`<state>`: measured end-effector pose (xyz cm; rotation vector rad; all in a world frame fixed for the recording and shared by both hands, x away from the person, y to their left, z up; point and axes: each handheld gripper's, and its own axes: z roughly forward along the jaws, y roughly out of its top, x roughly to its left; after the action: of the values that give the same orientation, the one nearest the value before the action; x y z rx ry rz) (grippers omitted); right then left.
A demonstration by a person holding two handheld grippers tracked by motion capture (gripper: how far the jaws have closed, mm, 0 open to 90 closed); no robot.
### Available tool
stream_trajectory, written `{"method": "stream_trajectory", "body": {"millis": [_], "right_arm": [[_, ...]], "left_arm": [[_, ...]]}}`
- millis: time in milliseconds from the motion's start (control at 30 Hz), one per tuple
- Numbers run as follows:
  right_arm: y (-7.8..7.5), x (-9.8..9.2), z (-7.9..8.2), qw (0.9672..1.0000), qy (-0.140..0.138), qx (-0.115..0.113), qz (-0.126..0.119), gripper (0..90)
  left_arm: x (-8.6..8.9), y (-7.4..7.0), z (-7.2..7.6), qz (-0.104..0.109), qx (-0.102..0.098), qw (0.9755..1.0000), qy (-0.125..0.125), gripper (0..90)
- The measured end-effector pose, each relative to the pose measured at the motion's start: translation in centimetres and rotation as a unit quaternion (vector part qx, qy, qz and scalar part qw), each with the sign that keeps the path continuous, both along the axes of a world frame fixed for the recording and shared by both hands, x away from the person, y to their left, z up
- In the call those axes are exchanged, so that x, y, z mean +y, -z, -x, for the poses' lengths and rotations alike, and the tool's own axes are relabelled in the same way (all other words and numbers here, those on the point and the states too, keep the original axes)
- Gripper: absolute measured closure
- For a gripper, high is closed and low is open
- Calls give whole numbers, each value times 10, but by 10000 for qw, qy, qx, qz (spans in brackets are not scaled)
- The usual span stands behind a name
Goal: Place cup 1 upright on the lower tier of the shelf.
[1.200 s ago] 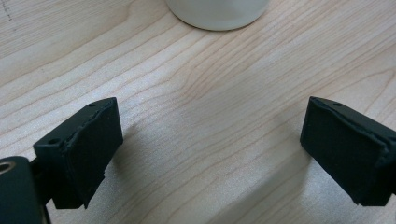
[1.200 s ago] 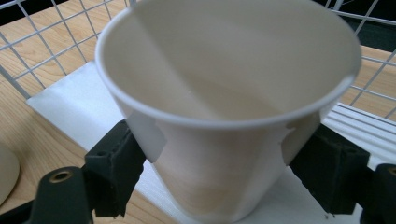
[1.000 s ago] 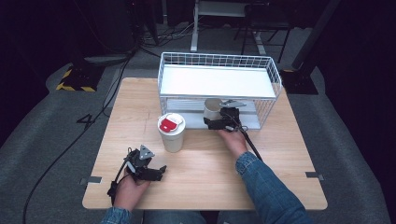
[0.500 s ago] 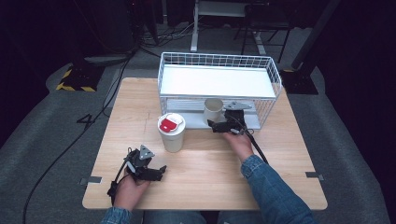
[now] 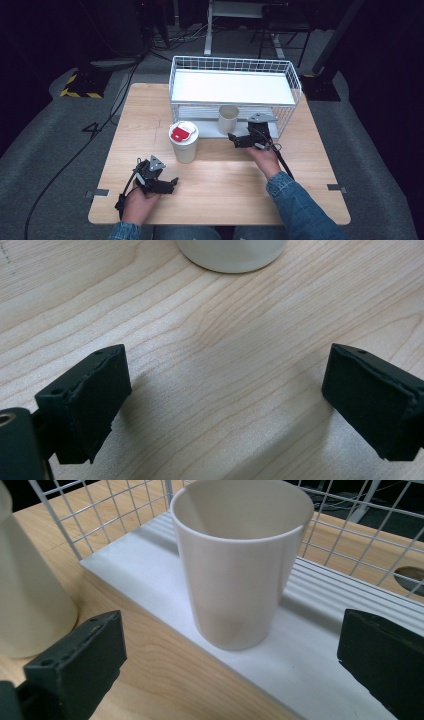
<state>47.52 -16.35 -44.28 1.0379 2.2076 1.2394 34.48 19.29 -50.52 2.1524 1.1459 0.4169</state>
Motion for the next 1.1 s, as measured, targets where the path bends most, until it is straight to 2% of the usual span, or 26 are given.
{"method": "stream_trajectory", "body": {"millis": [300, 500, 633, 733, 1100], "right_arm": [[-18, -16, 21, 9998, -173, -58, 50, 0], [-25, -29, 34, 9996, -214, -113, 132, 0], [-28, -37, 42, 9995, -246, -121, 150, 0], [-29, -47, 51, 9991, -322, -95, 276, 0], [-28, -75, 69, 9990, -324, 30, 313, 0]], "left_arm": [[0, 0, -1, -50, -4, 10000, 48, 58], [-1, 0, -2, -12, 14, 10000, 47, 54], [-1, 0, -3, -5, 22, 10000, 43, 51], [-1, 0, -5, -41, 18, 9999, 107, 44], [-1, 0, -8, -71, 45, 9998, 170, 31]]}}
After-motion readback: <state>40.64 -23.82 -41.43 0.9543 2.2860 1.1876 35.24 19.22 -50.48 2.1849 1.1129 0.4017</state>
